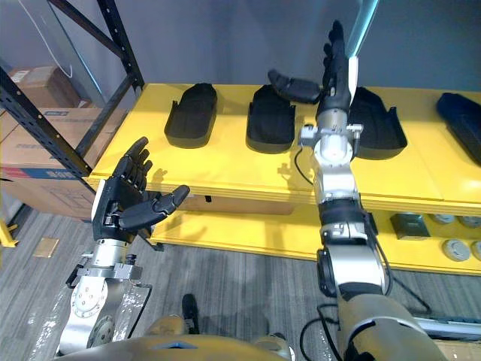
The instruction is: Walk over and take three plastic housings, then place them on the shelf
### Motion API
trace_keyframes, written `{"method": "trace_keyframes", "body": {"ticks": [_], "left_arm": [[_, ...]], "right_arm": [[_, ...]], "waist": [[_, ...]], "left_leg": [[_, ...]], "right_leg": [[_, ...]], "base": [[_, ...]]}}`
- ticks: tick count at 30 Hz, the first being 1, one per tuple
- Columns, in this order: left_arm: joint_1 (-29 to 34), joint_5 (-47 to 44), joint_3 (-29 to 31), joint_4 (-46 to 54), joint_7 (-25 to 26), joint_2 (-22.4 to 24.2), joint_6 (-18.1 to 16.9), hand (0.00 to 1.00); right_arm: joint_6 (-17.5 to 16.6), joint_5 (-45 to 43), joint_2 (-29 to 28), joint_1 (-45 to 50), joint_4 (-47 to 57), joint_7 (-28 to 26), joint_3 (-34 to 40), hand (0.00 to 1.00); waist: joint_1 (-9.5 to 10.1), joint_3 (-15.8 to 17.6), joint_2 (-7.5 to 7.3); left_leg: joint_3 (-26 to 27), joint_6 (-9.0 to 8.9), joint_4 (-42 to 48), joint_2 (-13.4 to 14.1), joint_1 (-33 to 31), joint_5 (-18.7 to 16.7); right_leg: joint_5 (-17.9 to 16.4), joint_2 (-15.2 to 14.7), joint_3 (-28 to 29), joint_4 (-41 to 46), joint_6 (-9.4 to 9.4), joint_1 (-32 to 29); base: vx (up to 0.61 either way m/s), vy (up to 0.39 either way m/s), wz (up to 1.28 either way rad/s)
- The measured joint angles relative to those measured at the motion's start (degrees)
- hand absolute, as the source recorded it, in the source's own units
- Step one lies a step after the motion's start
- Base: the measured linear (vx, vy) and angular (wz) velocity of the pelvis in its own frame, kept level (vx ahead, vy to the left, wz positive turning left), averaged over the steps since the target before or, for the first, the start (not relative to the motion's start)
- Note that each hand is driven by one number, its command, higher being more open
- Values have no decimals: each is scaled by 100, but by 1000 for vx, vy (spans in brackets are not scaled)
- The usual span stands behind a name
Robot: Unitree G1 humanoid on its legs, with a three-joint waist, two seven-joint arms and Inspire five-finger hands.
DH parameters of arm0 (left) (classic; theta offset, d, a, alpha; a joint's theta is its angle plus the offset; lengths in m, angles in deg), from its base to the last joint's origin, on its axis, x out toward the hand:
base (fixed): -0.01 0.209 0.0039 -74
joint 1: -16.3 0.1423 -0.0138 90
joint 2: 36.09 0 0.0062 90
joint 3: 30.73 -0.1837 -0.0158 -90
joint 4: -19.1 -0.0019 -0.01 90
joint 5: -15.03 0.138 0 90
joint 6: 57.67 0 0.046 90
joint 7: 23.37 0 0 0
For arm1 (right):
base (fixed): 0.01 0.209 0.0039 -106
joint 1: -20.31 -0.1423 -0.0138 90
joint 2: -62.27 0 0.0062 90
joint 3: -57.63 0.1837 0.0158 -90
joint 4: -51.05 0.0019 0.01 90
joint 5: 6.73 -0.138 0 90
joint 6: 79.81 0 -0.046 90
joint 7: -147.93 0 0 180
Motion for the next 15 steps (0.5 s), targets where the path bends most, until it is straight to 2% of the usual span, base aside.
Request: {"method": "trace_keyframes", "body": {"ticks": [3,9,11,15], "left_arm": [[-18,-6,-186,0,-1,1,0,100],[-144,-9,-466,-3,267,20,55,100],[-221,-26,-458,-15,458,91,108,100],[-269,-159,-470,-27,511,122,124,100]], "right_arm": [[38,-182,159,-371,-236,-181,-36,100],[392,-110,334,-928,-892,-235,-363,100],[524,-124,412,-1031,-950,-410,-484,100],[648,-193,438,-1275,-1103,-785,-677,100]], "waist": [[19,166,90],[-34,511,233],[-32,650,310],[-87,790,338]], "left_leg": [[-10,2,0,-23,-43,10],[-21,-35,3,-63,-148,74],[-24,-32,4,-107,-156,91],[-19,-41,5,-139,-169,109]], "right_leg": [[-16,-66,10,114,-14,-89],[-147,-241,74,554,-28,-389],[-237,-348,110,784,-20,-494],[-288,-424,147,963,-21,-571]], "base": [[-42,56,0],[-46,40,1],[-52,24,1],[-8,-1,-1]]}}
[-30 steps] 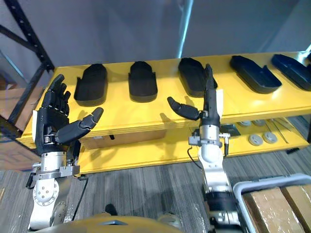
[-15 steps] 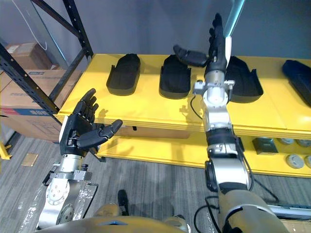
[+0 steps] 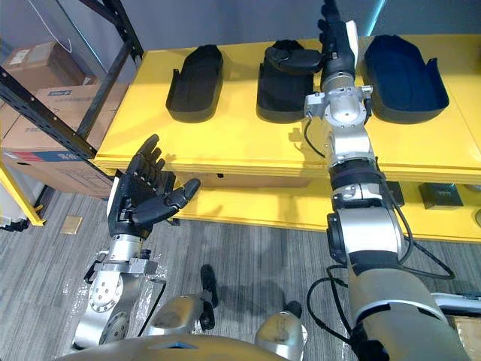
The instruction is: Walk over and take three plastic housings, then place them on the shelf
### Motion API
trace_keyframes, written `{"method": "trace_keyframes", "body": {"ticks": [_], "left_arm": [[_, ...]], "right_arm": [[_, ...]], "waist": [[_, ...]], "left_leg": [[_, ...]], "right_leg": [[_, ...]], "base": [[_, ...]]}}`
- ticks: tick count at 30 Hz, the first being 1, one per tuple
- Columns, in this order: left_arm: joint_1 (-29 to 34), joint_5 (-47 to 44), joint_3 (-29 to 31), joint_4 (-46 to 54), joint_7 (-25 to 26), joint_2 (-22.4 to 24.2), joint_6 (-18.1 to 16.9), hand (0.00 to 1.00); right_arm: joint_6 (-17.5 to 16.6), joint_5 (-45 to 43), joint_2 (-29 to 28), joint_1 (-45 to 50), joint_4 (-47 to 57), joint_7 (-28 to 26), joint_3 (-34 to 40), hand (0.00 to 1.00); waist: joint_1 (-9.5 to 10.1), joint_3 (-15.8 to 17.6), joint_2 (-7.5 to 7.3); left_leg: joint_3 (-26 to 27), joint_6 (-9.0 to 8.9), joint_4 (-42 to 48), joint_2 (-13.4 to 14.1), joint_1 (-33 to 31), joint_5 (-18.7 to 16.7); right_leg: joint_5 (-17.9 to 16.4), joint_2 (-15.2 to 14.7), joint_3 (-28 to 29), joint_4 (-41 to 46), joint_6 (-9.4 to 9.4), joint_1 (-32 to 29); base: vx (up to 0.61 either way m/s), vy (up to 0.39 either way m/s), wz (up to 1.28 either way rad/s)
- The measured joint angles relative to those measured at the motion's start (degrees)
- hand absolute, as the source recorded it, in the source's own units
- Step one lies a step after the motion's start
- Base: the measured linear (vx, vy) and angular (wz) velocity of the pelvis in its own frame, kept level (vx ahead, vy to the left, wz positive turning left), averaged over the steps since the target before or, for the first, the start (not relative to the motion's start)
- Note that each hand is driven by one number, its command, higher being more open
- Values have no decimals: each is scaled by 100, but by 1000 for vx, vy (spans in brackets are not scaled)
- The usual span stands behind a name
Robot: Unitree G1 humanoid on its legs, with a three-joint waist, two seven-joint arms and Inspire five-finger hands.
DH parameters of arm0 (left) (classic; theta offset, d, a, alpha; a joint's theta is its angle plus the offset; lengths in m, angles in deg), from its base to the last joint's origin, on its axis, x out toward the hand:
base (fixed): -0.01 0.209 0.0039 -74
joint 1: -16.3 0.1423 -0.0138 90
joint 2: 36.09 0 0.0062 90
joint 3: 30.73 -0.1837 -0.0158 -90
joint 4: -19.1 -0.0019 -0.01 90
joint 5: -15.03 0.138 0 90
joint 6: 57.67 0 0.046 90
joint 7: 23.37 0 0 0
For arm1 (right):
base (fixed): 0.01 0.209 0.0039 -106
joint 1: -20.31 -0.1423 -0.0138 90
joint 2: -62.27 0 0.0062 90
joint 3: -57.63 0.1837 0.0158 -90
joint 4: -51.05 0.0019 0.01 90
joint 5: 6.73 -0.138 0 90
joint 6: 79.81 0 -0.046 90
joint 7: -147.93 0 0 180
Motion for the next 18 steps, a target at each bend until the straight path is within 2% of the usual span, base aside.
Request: {"method": "trace_keyframes", "body": {"ticks": [4,7,13,18], "left_arm": [[-6,0,-77,-1,33,-2,51,100],[-40,1,-114,-1,46,0,85,100],[-85,1,-106,-2,107,-2,101,100],[-293,2,-162,-114,175,-34,101,100]], "right_arm": [[141,-120,6,-109,-8,-464,-351,100],[156,-143,8,-313,-13,-625,-580,100],[251,-165,10,-488,-80,-689,-676,100],[529,-147,30,-522,-264,-633,-676,100]], "waist": [[0,49,-5],[-5,218,9],[16,415,7],[65,533,34]], "left_leg": [[-3,-16,0,-21,8,4],[-1,-32,1,-6,24,23],[-2,-35,1,-16,1,25],[-2,-34,2,-28,-17,25]], "right_leg": [[-156,-91,32,260,-8,-125],[-198,-99,63,362,-19,-142],[-286,-161,86,564,-48,-275],[-316,-185,103,638,-45,-295]], "base": [[-25,-24,1],[0,0,0],[-20,-14,0],[0,0,0]]}}
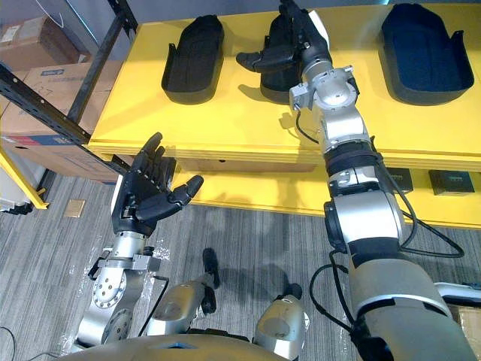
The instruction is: Walk over and take three plastic housings, then place them on the shelf
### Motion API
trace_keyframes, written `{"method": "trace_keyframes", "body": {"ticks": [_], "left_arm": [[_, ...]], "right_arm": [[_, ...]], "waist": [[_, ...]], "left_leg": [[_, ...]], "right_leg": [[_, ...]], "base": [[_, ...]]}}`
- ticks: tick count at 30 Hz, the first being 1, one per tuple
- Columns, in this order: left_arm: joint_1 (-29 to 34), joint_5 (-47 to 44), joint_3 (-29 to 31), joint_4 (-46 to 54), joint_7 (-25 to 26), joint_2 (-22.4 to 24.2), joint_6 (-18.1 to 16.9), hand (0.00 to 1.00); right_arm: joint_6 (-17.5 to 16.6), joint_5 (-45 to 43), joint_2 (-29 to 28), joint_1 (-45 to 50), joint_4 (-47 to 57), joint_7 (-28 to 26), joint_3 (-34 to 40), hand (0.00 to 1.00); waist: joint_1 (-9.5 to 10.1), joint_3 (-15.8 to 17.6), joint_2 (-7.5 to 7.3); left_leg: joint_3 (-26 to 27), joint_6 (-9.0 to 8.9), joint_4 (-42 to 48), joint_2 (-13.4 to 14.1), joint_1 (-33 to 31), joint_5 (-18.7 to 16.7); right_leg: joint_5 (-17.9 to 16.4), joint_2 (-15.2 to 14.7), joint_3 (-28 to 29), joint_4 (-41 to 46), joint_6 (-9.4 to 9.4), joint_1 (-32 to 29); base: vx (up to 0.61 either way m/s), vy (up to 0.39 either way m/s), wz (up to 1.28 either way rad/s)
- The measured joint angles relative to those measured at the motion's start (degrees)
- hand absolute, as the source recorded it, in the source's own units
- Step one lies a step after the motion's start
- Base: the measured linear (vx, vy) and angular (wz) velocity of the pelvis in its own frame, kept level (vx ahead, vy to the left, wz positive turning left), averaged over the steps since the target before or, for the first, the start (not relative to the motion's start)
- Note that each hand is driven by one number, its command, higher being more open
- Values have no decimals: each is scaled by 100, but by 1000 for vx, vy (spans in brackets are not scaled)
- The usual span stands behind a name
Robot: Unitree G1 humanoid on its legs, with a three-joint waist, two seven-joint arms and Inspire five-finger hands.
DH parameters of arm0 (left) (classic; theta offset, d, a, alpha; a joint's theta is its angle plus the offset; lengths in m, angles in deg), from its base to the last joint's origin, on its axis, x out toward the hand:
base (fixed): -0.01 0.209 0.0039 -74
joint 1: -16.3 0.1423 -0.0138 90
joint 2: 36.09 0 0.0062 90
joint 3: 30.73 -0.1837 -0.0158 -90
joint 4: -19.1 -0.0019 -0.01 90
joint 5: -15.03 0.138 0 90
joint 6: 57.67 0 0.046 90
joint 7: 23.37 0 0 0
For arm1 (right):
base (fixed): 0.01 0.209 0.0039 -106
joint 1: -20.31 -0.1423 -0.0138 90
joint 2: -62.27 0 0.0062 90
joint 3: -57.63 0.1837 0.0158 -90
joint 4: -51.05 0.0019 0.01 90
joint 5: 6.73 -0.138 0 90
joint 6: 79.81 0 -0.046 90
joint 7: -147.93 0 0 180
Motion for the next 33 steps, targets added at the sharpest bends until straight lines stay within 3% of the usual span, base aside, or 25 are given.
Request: {"method": "trace_keyframes", "body": {"ticks": [15,33], "left_arm": [[-207,1,-325,-397,187,-142,125,100],[-202,1,-456,-398,205,-224,237,100]], "right_arm": [[133,281,76,-557,-344,1169,158,100],[228,485,76,-560,-534,1265,188,100]], "waist": [[114,224,197],[123,259,246]], "left_leg": [[-6,72,5,70,-71,60],[20,55,5,99,-61,81]], "right_leg": [[-211,46,40,302,-75,-186],[-322,28,115,481,-115,-277]], "base": [[17,-40,0],[1,-11,0]]}}
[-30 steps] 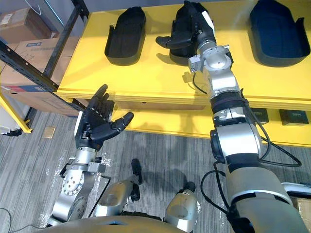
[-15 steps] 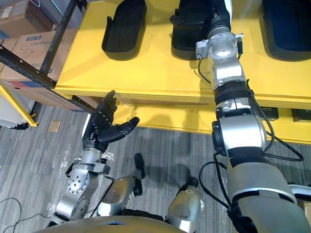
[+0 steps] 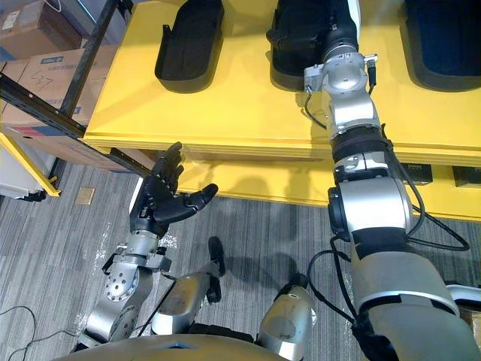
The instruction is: Walk over and take three plastic housings, then place them on the shelf
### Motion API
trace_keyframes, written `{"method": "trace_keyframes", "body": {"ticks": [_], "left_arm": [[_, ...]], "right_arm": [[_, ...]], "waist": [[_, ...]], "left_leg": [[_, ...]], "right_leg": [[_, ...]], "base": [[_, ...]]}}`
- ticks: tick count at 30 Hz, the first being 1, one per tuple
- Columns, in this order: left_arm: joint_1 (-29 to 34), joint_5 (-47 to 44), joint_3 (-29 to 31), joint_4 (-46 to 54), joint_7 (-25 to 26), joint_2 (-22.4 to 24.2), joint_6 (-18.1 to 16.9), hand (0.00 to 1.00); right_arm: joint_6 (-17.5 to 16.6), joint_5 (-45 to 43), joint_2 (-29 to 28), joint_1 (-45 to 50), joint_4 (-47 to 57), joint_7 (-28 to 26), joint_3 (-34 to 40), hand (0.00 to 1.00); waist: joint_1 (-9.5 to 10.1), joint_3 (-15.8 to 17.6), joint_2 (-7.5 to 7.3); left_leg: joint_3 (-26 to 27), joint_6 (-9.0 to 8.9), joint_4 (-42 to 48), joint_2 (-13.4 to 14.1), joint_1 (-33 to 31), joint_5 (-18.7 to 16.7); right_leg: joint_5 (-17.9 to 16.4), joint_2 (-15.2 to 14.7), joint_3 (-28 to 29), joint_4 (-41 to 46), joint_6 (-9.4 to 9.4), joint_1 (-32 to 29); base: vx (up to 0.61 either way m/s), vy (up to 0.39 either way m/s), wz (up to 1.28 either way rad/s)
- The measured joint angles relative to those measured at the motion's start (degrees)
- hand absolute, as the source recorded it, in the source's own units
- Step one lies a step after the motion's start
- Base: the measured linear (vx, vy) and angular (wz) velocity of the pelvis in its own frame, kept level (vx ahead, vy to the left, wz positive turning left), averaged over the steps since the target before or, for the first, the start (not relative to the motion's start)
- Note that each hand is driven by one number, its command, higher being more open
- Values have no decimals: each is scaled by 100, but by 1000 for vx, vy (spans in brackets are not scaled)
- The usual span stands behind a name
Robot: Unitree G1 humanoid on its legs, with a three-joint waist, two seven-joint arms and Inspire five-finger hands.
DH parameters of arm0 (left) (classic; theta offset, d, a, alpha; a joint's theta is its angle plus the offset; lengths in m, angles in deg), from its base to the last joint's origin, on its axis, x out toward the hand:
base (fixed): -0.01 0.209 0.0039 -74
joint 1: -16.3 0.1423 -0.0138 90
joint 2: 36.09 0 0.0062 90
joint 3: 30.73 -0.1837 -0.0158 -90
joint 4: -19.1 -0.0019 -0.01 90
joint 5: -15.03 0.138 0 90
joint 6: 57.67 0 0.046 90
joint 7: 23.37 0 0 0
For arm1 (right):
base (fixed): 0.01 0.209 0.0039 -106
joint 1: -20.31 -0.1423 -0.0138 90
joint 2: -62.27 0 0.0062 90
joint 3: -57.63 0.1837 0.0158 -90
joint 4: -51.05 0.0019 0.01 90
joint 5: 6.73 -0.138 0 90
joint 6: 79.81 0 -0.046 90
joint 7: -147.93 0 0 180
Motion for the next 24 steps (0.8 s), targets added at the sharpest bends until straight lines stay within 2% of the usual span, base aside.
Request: {"method": "trace_keyframes", "body": {"ticks": [14,24], "left_arm": [[1,0,-57,0,36,-6,2,100],[1,0,-76,-1,36,-79,8,100]], "right_arm": [[0,-1,7,0,-92,261,64,100],[-73,2,7,6,-123,199,63,100]], "waist": [[-4,-8,11],[-19,-9,25]], "left_leg": [[-8,-17,-1,27,10,33],[3,-19,-2,46,67,32]], "right_leg": [[-9,-7,-10,25,-15,4],[-16,13,-12,14,-25,49]], "base": [[0,0,0],[0,0,0]]}}
